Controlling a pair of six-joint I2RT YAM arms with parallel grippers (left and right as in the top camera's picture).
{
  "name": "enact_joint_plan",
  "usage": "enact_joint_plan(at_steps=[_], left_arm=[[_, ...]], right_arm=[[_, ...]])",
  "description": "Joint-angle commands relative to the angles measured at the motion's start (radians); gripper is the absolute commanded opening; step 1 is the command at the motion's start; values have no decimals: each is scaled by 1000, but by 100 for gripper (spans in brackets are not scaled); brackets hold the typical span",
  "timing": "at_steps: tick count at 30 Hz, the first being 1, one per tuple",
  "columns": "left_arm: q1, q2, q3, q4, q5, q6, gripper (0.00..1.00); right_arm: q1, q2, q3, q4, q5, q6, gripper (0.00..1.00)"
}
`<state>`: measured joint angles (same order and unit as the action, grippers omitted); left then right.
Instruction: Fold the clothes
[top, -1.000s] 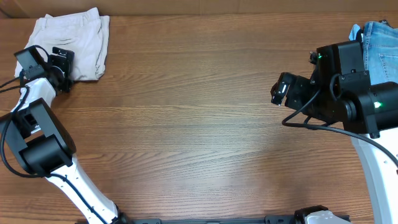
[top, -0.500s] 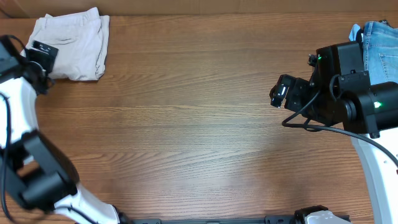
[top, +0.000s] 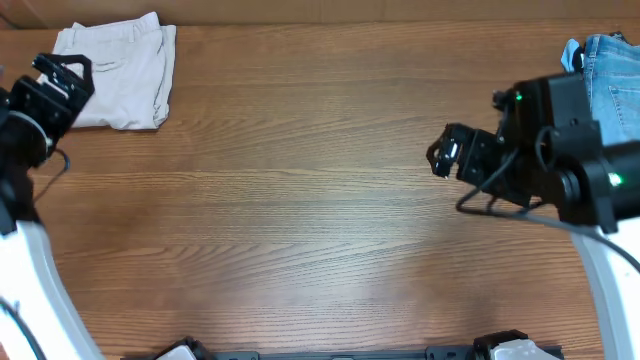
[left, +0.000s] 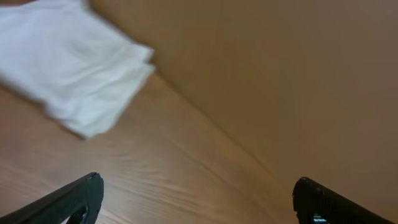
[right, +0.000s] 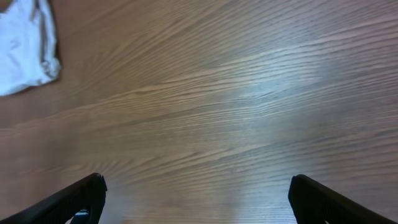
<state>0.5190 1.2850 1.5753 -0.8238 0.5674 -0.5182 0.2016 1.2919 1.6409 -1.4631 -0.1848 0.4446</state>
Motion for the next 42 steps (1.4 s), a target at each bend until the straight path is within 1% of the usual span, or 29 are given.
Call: enact_joint_plan(at_steps=[1,4,8,11,12,14,16,18,20,23,25,26,31,33,36,42], left_arm=[[-1,-140,0,-63,185,151,100],[-17,-227,-1,-160,185,198,100],[-41,-316,-1,-272,185,275,100],[-45,-357,-3,-373,185,346,100],[-45,-369,-8,-425,185,388,100],[-45,-385,-29,-477,185,440,100],[-45,-407,-76,-502,190,451,100],[-45,-442,-145,-498,227,452,100],[-45,-490,-237,-460,278,452,100],[-45,-572,-394,-333,343,451,100],[-45,-620,-504,-230,350,438,100],[-45,-622,-527,-214,350,431,100],[-45,-601,-568,-211,349,425,100],[-45,-593,-573,-211,347,425,100],[-45,-578,-573,-211,309,426,100],[-45,-572,-573,-214,183,425,100]], right_arm=[[0,-141,2,-21,-26,0,98],[0,-233,2,-69,-10,0,97],[0,-362,2,-158,77,0,98],[0,-445,2,-203,97,0,100],[0,-487,2,-222,98,11,100],[0,-536,-6,-230,97,28,100],[-1,-595,-33,-228,108,50,100],[-1,-652,-75,-222,131,54,100],[-1,-703,-126,-209,166,55,100],[-1,-756,-208,-171,221,76,100],[-1,-760,-262,-103,238,79,100],[-1,-760,-275,-77,238,79,100],[-1,-760,-333,82,238,79,100],[-1,-760,-344,110,237,79,100],[-1,-759,-346,110,237,79,100],[-1,-759,-346,93,236,80,100]])
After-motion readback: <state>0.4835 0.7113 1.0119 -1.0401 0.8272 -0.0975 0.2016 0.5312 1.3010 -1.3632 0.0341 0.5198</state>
